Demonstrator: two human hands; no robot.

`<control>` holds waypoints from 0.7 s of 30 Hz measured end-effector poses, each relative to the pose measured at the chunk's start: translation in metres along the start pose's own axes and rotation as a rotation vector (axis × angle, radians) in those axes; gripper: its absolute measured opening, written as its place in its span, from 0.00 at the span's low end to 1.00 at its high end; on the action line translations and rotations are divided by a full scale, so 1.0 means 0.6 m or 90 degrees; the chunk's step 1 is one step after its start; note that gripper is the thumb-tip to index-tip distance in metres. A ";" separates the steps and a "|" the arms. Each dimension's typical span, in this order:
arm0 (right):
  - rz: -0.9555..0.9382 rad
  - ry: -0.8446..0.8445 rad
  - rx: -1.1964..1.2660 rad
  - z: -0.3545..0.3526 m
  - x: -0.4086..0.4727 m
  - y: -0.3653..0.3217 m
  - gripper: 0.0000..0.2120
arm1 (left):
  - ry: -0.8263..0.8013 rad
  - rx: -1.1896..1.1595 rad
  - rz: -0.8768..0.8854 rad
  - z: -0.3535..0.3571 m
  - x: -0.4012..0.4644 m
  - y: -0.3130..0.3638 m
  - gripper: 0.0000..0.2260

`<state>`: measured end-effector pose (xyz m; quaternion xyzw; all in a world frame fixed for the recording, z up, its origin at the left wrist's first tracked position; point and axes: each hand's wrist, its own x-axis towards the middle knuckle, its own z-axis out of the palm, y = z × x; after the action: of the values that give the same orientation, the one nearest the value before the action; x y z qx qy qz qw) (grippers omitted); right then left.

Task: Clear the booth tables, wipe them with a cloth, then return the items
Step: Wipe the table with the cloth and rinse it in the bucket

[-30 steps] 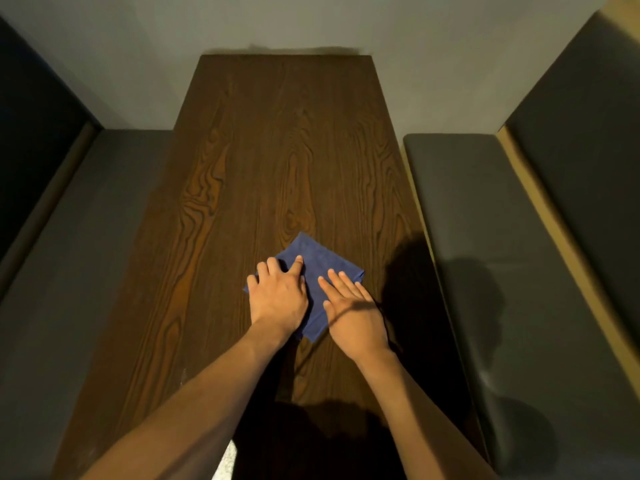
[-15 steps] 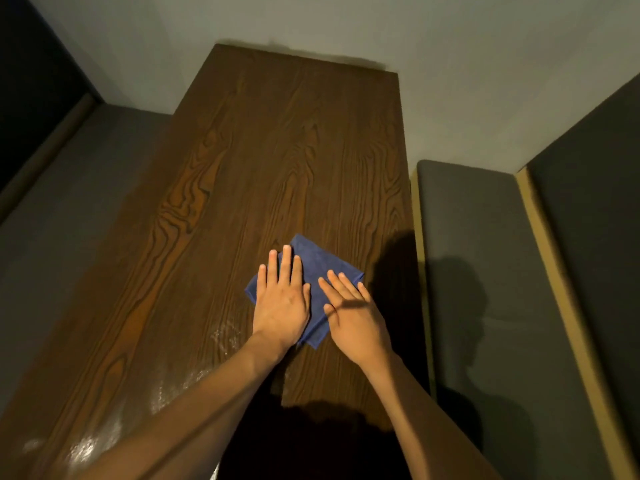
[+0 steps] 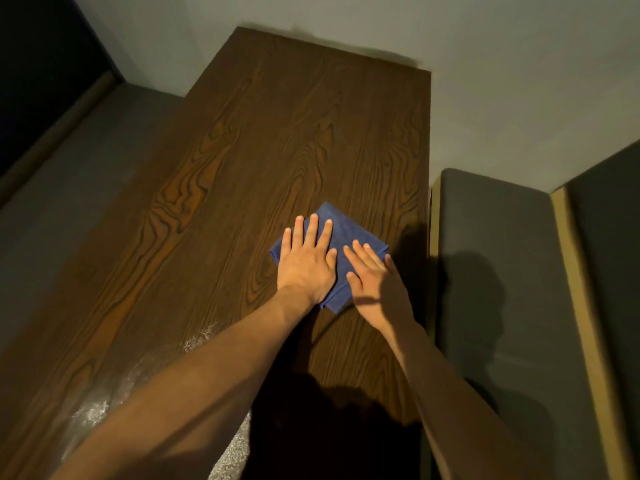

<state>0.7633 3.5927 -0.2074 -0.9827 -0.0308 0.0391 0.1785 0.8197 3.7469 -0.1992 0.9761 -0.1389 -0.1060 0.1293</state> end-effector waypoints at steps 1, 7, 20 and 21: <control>0.005 -0.001 0.005 -0.003 0.002 0.007 0.26 | 0.001 0.001 -0.002 0.002 0.007 0.008 0.26; 0.033 0.049 0.018 -0.016 -0.004 0.055 0.27 | -0.005 0.005 -0.018 0.011 0.027 0.068 0.25; 0.098 -0.006 0.019 -0.097 0.030 0.187 0.24 | -0.014 0.023 -0.030 0.033 0.119 0.217 0.25; 0.098 -0.001 0.077 -0.100 0.039 0.196 0.24 | -0.012 0.023 -0.031 0.033 0.131 0.225 0.25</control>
<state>0.7976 3.4639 -0.1947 -0.9695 0.0471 0.0550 0.2342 0.8560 3.5934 -0.1933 0.9803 -0.1184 -0.1161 0.1075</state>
